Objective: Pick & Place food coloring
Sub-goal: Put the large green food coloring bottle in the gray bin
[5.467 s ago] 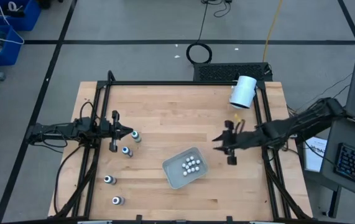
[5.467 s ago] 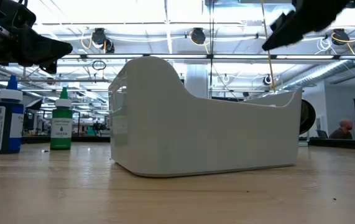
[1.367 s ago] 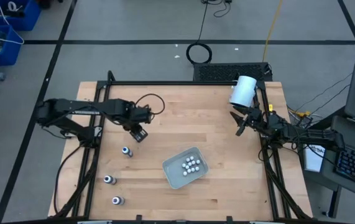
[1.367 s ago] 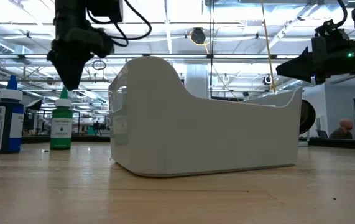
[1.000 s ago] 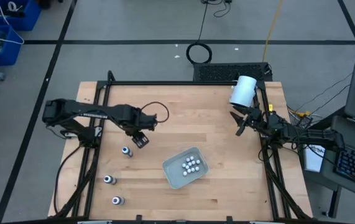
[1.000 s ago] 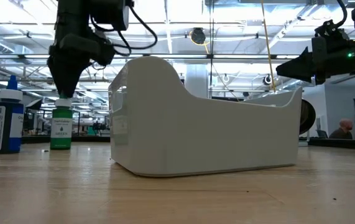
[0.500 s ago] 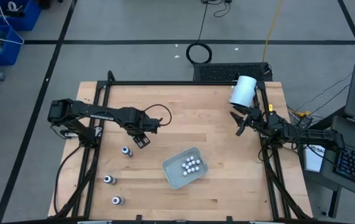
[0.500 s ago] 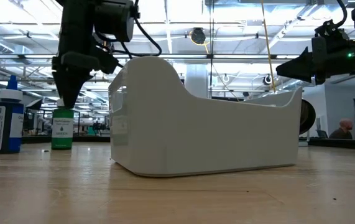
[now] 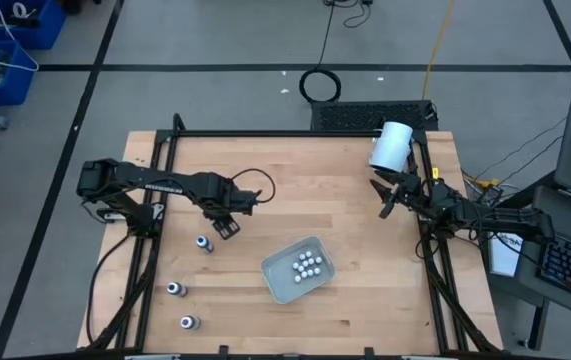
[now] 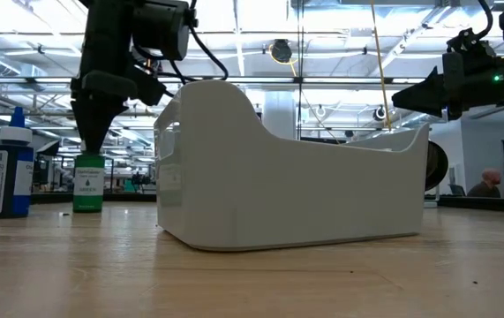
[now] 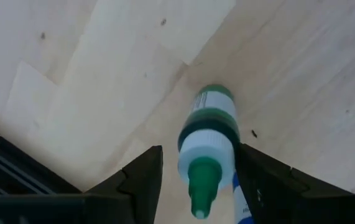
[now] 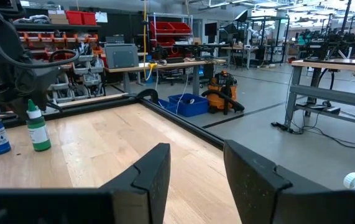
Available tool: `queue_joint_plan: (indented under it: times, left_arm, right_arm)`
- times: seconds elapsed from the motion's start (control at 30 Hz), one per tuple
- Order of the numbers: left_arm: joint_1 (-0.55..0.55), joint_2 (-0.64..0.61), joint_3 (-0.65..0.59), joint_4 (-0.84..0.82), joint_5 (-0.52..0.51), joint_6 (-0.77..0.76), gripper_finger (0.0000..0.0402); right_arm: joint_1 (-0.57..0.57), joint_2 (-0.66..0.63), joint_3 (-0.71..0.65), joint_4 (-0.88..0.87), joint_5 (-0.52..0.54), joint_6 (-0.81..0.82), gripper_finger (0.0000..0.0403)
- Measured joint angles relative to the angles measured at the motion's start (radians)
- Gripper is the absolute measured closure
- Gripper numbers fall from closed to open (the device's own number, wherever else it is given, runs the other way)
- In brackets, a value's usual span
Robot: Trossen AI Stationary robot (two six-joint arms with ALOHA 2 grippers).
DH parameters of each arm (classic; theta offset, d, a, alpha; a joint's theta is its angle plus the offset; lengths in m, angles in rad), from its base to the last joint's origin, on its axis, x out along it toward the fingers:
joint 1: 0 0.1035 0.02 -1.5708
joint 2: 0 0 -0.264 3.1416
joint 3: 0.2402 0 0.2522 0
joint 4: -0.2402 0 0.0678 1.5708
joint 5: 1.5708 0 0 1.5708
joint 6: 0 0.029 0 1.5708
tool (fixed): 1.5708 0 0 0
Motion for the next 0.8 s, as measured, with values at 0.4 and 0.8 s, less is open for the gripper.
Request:
queue_joint_plan:
  times: [0.4, 0.8]
  left_arm:
    - [0.000, 0.000, 0.000, -0.013, -0.001, 0.005, 0.0226]
    - [-0.008, -0.002, 0.000, 0.024, -0.013, 0.072, 0.0276]
  right_arm:
    - [0.000, 0.000, 0.000, 0.000, 0.000, 0.000, 0.0261]
    - [0.000, 0.000, 0.000, 0.000, 0.000, 0.000, 0.0261]
